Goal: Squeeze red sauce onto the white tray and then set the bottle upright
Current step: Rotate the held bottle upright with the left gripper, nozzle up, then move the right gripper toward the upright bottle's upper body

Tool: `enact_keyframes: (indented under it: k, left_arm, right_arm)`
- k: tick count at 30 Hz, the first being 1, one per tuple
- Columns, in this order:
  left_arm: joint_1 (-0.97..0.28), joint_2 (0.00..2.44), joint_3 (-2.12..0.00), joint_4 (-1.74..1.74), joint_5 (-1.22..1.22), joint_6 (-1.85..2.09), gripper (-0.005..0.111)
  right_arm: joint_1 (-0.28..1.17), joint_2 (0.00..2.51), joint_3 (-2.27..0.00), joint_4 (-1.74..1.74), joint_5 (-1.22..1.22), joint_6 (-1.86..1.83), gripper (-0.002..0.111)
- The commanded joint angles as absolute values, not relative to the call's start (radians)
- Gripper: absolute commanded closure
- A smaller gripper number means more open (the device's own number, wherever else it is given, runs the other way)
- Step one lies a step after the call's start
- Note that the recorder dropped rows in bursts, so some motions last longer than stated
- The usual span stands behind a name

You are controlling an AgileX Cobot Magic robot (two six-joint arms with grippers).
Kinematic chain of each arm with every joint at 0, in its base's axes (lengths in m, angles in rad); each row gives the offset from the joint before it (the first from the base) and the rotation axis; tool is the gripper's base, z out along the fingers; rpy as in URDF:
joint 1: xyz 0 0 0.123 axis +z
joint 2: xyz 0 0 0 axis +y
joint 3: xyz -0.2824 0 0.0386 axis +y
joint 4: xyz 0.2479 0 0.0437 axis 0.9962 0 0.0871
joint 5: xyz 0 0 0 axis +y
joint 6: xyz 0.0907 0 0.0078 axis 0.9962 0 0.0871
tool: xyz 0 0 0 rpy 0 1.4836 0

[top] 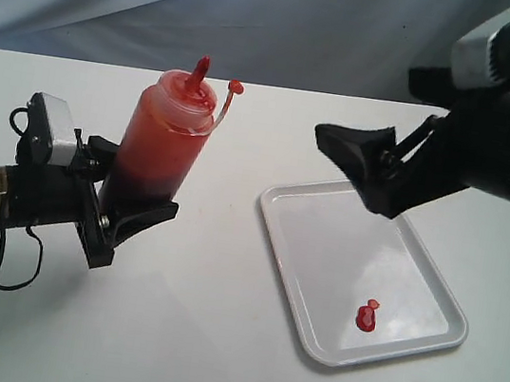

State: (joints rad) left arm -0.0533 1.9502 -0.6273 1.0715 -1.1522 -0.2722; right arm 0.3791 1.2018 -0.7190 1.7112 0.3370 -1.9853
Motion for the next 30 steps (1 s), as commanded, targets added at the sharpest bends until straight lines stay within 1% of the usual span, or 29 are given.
enact_keyframes:
  k: [1,7,13,17,27,30]
  left_arm:
    - [-0.05,1.928,-0.628,1.064,-1.221,-0.288,0.107]
    - [-0.05,1.928,-0.628,1.067,-1.221,-0.286,0.107]
    - [-0.05,1.928,-0.628,1.08,-1.221,-0.286,0.107]
    - [-0.05,1.928,-0.628,1.087,-1.221,-0.279,0.107]
    - [-0.05,1.928,-0.628,1.126,-1.221,-0.281,0.107]
    - [-0.05,1.928,-0.628,1.13,-1.221,-0.281,0.107]
  right_arm:
    - [0.371,1.3,-0.718,1.72,0.358,-1.985,0.014]
    - [0.371,1.432,-0.718,1.744,0.385,-2.01,0.014]
    - [0.371,1.508,-0.718,1.744,0.39,-2.01,0.018]
    - [0.371,1.515,-0.719,1.744,0.393,-2.015,0.019]
    - [0.371,1.517,-0.736,1.744,0.534,-2.018,0.019]
    - [0.371,1.517,-0.736,1.744,0.539,-2.018,0.019]
